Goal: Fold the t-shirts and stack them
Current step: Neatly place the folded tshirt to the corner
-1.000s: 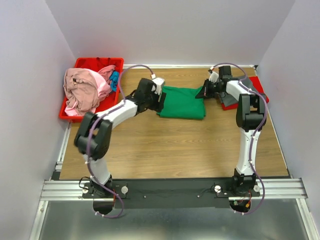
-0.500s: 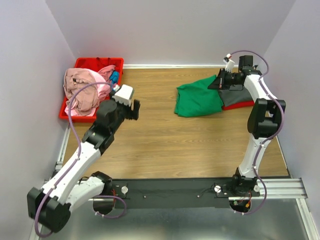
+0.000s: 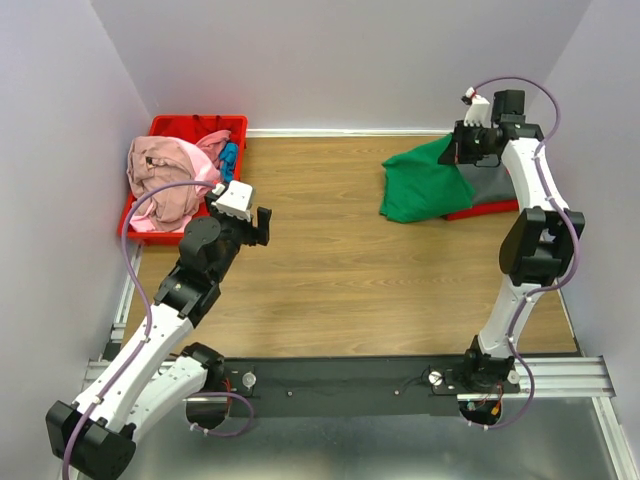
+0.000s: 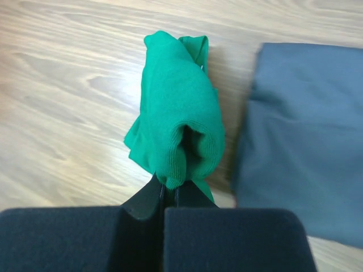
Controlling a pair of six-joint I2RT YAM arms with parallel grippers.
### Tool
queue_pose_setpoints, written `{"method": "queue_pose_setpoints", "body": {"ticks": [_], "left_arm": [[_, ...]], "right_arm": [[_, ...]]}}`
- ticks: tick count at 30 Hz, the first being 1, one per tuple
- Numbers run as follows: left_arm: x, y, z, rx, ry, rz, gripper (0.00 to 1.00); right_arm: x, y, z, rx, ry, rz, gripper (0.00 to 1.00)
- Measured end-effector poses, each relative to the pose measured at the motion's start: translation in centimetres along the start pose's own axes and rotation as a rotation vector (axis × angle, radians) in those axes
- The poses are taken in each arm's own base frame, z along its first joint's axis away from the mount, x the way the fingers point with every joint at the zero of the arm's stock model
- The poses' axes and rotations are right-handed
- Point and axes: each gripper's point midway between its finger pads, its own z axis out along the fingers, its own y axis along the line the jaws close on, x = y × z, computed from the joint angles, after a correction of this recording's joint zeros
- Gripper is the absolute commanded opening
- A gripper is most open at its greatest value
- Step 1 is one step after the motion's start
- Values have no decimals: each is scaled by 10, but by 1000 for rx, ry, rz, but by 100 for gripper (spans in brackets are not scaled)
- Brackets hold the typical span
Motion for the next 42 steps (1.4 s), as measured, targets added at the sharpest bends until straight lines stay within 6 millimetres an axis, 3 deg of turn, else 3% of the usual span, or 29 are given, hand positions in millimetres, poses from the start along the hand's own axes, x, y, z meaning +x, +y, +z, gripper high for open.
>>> {"method": "queue_pose_setpoints", "body": {"ticks": [11,17,26,37,42], "left_arm": [[-4,1,-2,-1,-16,-1,82],[-5,1,-2,-1,-17,0,82],[-5,1,-2,-1,-17,1,82],[-5,1,-2,-1,-17,1,82],[-5,1,-2,-1,-17,1,82]], "right_arm": [[-14,-21,-22,141,8,-89,0],[-15,-20,-36,170,9,-115,0],[-38,-6,-80,211,-77,-172,1],[-41,-22,-102,271,-98,-169,0],[-45,-19,-120,289,-123,-180,0]]}}
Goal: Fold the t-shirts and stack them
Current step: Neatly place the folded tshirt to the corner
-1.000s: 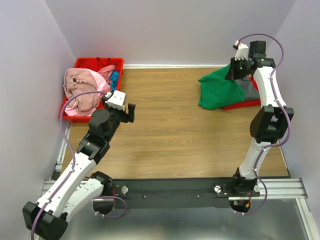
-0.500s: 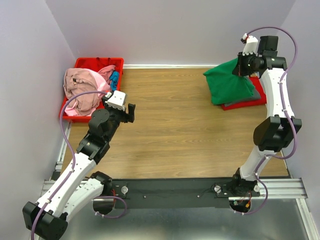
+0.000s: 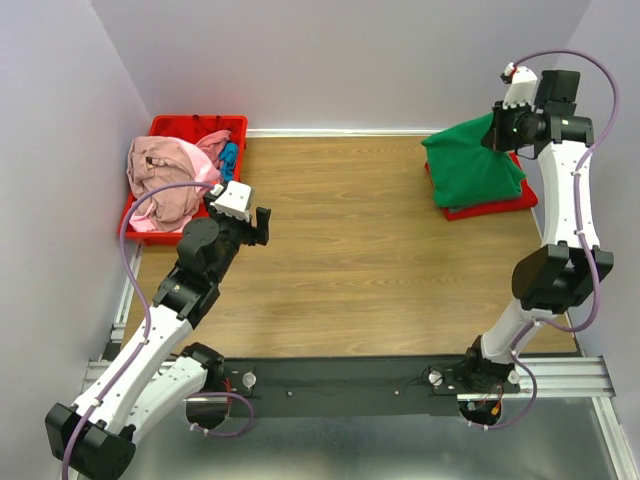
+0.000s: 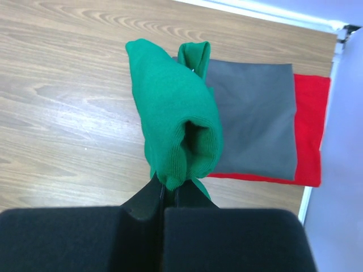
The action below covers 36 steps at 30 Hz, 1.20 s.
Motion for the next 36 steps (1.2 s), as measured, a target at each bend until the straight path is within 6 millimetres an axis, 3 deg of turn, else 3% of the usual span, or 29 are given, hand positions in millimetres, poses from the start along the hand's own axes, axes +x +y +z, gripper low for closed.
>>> {"method": "queue_pose_setpoints", "body": {"ticks": [7,21,28,36], "left_arm": [[0,0,0,0,0,0,82],[0,0,0,0,0,0,82],[0,0,0,0,0,0,82],[1,0,0,0,2,1,82]], "right_arm": [[-8,-7,-20,29,-36,1,0],[7,-13,-16,31,1,-2,0],[17,-18,4,17,44,2,0],[15,-38,35,39,68,-10,0]]}}
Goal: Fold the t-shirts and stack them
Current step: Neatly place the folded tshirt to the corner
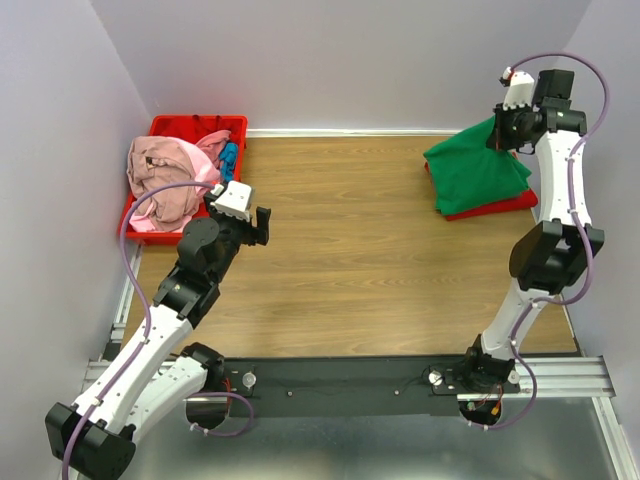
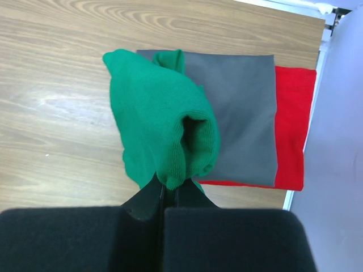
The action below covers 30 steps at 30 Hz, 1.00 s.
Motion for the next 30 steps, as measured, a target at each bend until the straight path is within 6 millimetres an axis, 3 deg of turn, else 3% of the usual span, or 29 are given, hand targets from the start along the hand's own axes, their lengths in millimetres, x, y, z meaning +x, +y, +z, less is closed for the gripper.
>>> {"method": "queue_pose_setpoints", "body": {"ticks": [17,22,30], "left_arm": [[10,-1,6,1,33,5,82],[14,-2,7,2,44,7,82],[17,-2,10,2,57,9,82]], "right_arm": [[1,-48,51,182,-29,-45,0],[13,-59,69,246,-26,-76,0],[11,-72,85,355,-76,-142,0]]}}
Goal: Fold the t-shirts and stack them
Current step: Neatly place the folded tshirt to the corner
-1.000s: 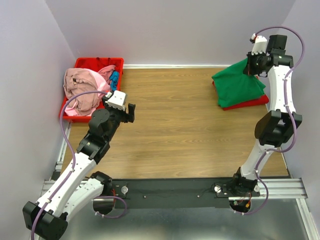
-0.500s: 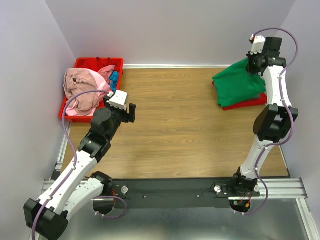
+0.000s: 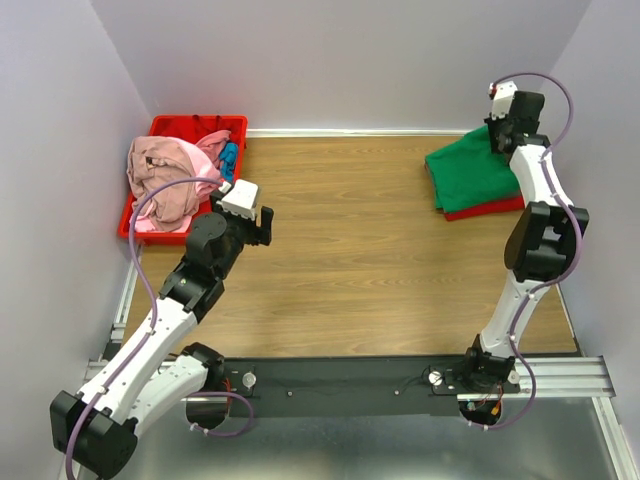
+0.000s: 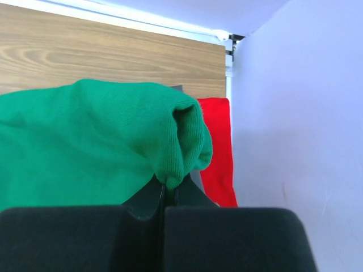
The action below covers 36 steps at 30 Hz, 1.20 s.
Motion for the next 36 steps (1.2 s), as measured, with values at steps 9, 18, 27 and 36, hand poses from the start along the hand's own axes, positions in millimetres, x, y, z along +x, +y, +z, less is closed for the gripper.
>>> {"method": "queue_pose_setpoints", "body": {"ticks": [9,18,27,36], "left_arm": [[3,0,2,1,12,4,82],[7,-1,4,2,24,7,82],[12,-2,7,3,40,13,82],[14,-2,8,4,46,17,82]], "right_arm": [[14,-4,38,108,2,-61,0],[61,-4,81,193,85,-124,1],[85,-6,95,256,101,-159,4],[93,-17,99,347,105,-184,90]]}}
